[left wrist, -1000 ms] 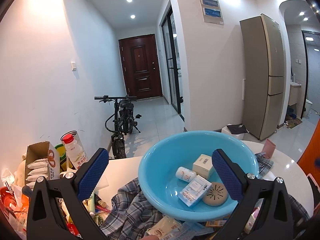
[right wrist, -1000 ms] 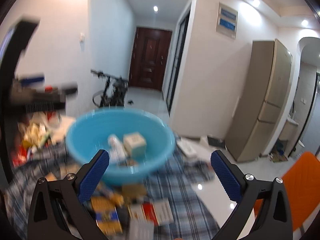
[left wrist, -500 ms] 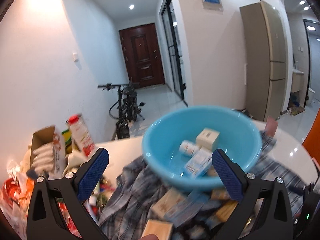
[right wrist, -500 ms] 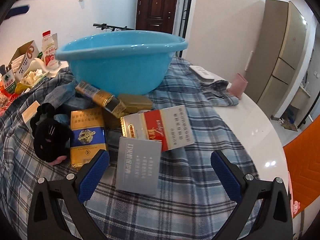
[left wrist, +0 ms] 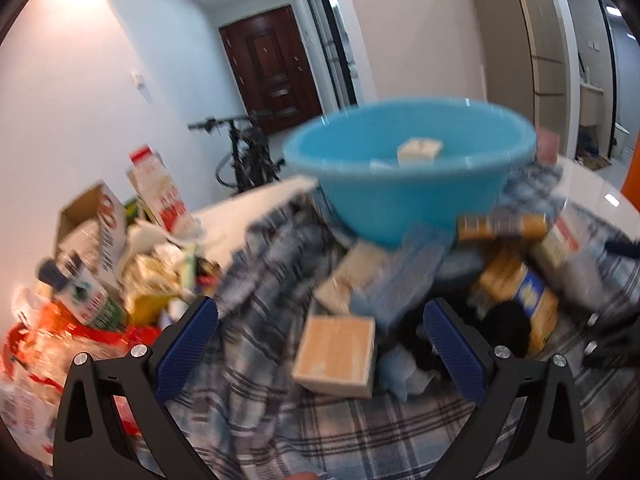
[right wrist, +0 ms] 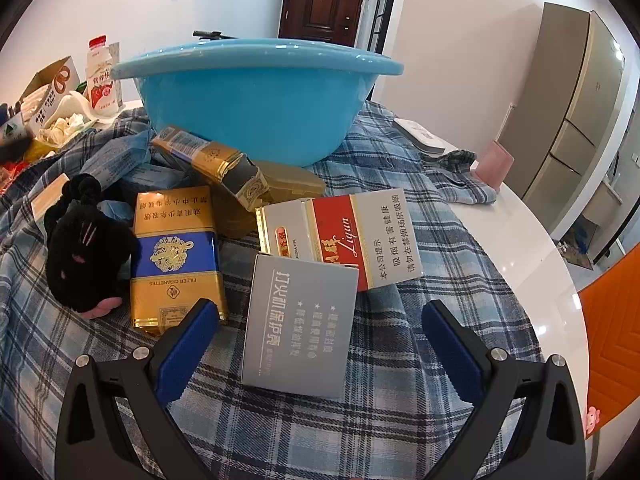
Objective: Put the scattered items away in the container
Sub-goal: 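Grasp the tan square box with the left gripper while the right gripper grasps the grey card box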
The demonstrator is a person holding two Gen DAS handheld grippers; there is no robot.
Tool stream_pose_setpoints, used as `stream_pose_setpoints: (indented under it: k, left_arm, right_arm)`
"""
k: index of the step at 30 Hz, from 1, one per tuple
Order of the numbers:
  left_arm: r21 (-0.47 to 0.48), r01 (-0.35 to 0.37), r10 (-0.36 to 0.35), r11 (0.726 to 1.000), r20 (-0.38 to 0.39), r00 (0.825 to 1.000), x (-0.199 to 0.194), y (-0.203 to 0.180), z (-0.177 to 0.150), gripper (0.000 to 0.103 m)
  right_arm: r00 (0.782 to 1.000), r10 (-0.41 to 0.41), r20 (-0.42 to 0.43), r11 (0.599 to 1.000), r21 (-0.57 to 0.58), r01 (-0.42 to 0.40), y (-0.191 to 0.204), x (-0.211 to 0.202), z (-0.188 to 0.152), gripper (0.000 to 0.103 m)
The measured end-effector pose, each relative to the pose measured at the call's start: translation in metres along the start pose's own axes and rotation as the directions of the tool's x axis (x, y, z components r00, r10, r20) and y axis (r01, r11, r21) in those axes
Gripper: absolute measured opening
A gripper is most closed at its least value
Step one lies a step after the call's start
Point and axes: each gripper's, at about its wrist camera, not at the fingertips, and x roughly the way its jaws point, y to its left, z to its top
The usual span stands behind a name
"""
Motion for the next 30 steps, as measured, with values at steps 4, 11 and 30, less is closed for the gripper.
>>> stream_pose_setpoints:
  k: [4, 11, 30]
  left_arm:
    - [-0.055, 0.044, -0.047, 0.997, -0.058, 0.997, 0.021, 0.012, -0.013, 0.103]
    - [-0.114, 0.108, -0.121, 0.988, -0.106, 0.987, 0.034, 0.02, -0.021, 0.103]
    - [-0.052, 0.087, -0.094, 0.995, -0.147, 0.985, 0.047, 0.012, -0.029, 0.08]
  right_arm:
    - [1.0, 0.012, -0.007, 1.0, 0.01, -0.012, -0.001, 0.0, -0.001, 0.087]
    - [0.999, 0.051, -0.02, 0.999, 0.017, -0.05, -0.003, 0.001, -0.002, 0.053]
    - [0.999, 0.054, -0.001, 0.998, 0.026, -0.054, -0.007, -0.004, -0.004, 0.051]
